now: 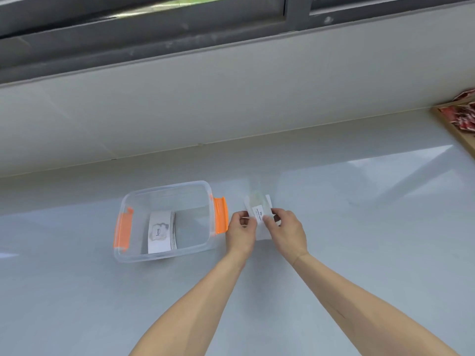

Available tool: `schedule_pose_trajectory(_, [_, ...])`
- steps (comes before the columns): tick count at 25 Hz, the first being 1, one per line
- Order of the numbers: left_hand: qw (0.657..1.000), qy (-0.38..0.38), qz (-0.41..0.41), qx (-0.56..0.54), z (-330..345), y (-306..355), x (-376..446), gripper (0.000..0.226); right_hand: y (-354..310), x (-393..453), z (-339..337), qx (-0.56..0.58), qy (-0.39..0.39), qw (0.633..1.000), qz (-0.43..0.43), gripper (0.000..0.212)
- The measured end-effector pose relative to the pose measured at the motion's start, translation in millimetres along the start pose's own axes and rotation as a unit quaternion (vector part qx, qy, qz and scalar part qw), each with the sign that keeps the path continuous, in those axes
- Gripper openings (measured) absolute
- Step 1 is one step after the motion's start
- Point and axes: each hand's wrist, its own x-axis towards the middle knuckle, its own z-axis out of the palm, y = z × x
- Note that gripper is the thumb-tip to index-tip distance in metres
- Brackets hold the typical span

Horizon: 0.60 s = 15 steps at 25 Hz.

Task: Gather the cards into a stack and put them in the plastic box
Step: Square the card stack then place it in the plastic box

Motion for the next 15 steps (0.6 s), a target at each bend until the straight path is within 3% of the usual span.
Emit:
schedule_pose_trajectory(8, [0.993, 0.035, -0.011, 0.109, 17.6, 6.9, 25.6, 0.019, 0.8, 20.0, 8.1, -0.049, 0.024, 0.998, 0.042, 0.034])
schedule_pose_trajectory(12, [0.987, 0.029, -0.014, 0.158, 17.0, 2.5, 28.5, 0.03, 3.4, 22.0, 7.3, -0.033, -0.006, 0.995, 0.092, 0.054])
schedule_pose_trajectory(15, [0.983, -0.003, -0.029, 0.181, 18.2, 4.8, 27.5, 0.027, -2.6, 27.0, 7.3, -0.021, -0.041, 0.989, 0.138, 0.053])
